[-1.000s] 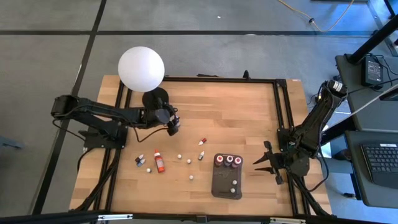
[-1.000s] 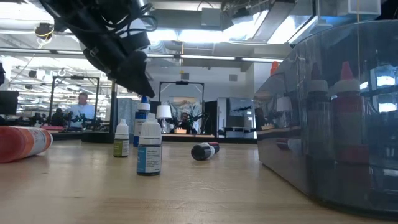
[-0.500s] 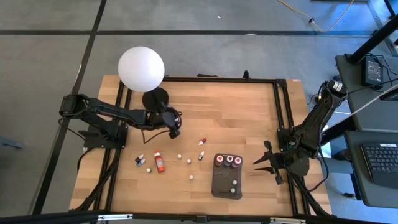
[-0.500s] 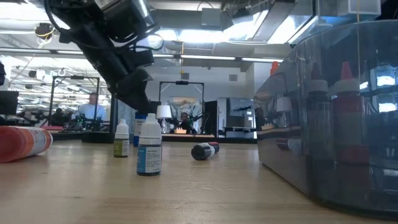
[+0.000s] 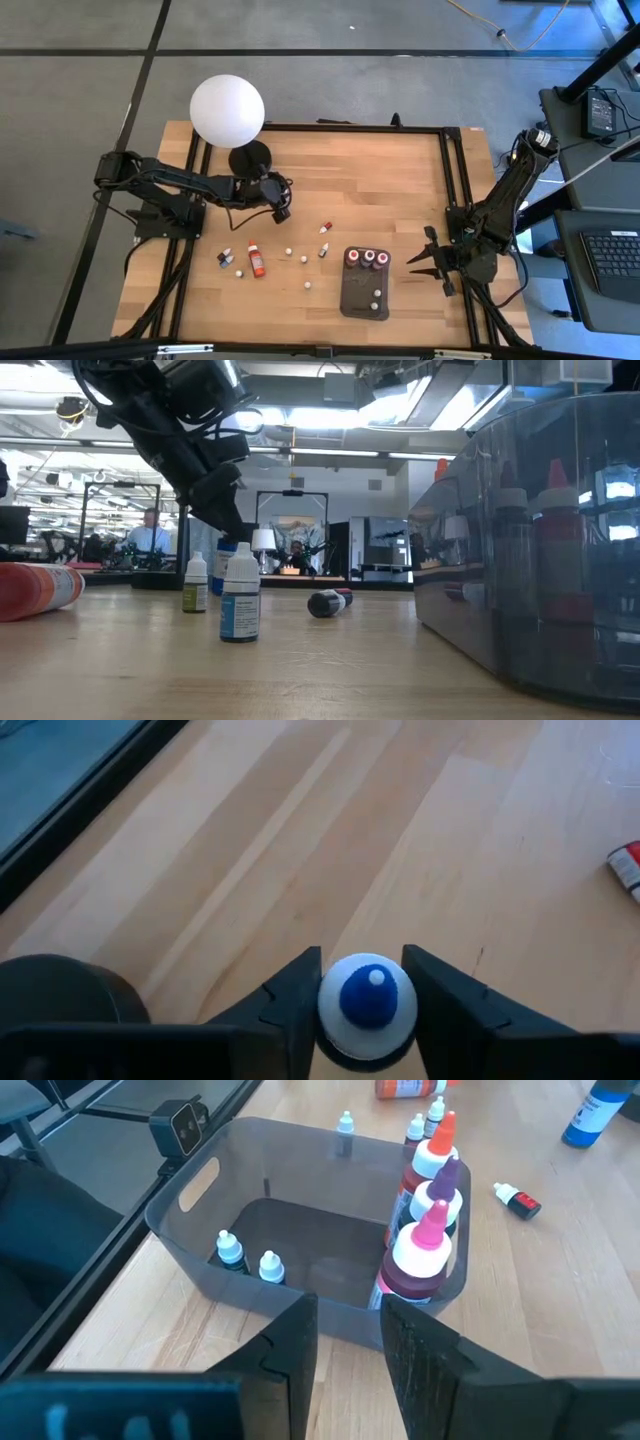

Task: Pick & Place food coloring
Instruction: Put the large blue food coloring bottle into the black bin

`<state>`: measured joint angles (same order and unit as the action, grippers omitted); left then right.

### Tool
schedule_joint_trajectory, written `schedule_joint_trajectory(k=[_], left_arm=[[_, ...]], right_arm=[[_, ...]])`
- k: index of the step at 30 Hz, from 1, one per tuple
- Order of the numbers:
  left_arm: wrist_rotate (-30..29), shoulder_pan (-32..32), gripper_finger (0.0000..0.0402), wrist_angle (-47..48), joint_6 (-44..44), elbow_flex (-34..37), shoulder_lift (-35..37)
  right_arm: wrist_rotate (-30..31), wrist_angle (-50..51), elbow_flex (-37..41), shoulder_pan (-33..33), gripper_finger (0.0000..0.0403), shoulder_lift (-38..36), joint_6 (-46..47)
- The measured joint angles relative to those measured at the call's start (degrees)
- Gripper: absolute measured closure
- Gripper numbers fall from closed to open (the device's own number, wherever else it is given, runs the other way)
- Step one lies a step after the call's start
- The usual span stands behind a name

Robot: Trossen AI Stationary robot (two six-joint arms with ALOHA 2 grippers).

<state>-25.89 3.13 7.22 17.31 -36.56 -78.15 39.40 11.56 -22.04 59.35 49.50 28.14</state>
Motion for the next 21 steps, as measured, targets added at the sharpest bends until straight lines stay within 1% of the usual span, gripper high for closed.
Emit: schedule_joint_trajectory(k=[2, 11, 14, 17, 19, 21], left_arm=[[-0.04, -0.01, 0.0286, 0.00, 0.00, 0.00, 0.00], [0.83, -0.29, 0.0282, -1.34, 0.74, 0.03, 0.45], [4.37, -0.45, 0.0286, -3.43, 0.66, -2.12, 0.98], [10.02, -0.51, 0.0287, -8.23, -0.38, -4.55, 0.86], [14.15, -0.51, 0.0286, -11.91, -1.95, -6.29, 0.18], [16.27, -0.63, 0.0286, -13.40, -3.99, -8.96, -0.82]], right_arm=[[0.00, 0.04, 0.00, 0.00, 0.0288, 0.00, -0.02], [0.00, 0.12, 0.00, 0.00, 0.0288, 0.00, -0.17], [0.00, 0.33, 0.00, 0.00, 0.0288, 0.00, -0.17], [0.01, 0.36, 0.00, 0.00, 0.0288, 0.00, -0.17], [0.02, 0.36, 0.00, 0.00, 0.0288, 0.02, -0.09], [0.02, 0.34, -0.01, 0.00, 0.0288, 0.02, -0.15]])
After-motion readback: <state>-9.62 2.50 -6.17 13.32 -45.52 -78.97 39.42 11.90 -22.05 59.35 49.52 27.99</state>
